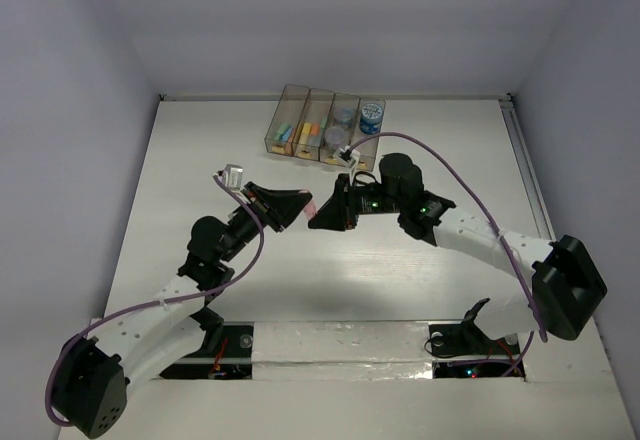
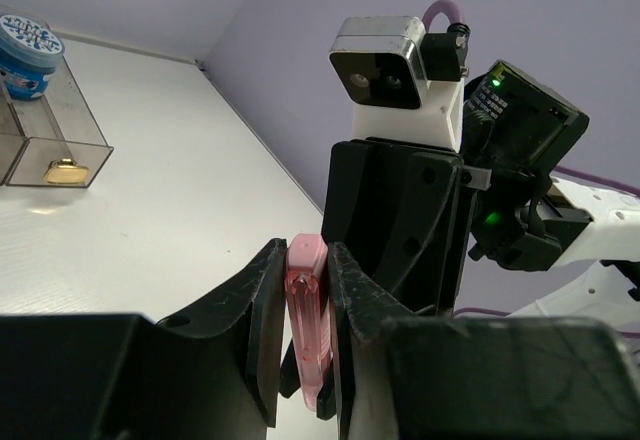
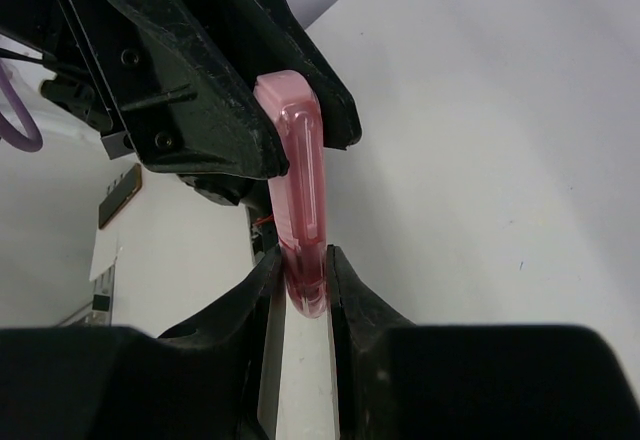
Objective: Sort the stationery into containers
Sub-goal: Close the pen cap on the pen.
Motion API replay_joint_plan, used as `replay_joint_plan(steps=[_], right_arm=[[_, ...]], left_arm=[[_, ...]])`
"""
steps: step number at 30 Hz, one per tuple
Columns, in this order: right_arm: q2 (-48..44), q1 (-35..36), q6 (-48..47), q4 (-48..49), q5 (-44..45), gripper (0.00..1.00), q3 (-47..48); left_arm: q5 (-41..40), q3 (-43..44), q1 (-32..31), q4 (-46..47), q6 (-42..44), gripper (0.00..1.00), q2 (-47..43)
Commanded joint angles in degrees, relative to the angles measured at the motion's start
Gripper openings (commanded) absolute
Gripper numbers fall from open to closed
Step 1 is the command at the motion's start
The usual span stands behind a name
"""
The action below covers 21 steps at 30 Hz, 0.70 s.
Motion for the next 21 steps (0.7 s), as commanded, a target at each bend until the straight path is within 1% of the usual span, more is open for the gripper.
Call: replay_joint_plan(steps=[1,4,7,12,17,21], right_arm=[[-0.9,-0.4,-0.7,6.8,1.2,0.00,5.9],[-0.3,-1.5,-0.1,6.1,-0.6,0.00,7.3],[0.7,-3.1,0.1,5.5,-2.6,0.00,9.0],[4.0,-6.3,1.3,5.2,-6.9,0.00,12.7],[4.4,-8.4,0.3,3.1,-9.1,0.00,17.2],[5.0,-9.6,-1.0,-0.2,-11.2,0.00,21.6]], left_arm=[[6.1,-1.1,-1.4,-6.8,3.3,0.00,0.3],[6.9,-1.2,-2.7,-8.5,4.6,0.00,0.2],[5.8,-1.7,-4.6,-10.6,5.6,0.00,0.1],[3.9,-2.8,-8.1,-9.9,5.3,0.00,2.1],[1.7,-3.9,-8.8,-10.0,5.5,0.00,2.3],[2.2,-4.0,-8.8,-8.9,5.5,0.00,3.4]])
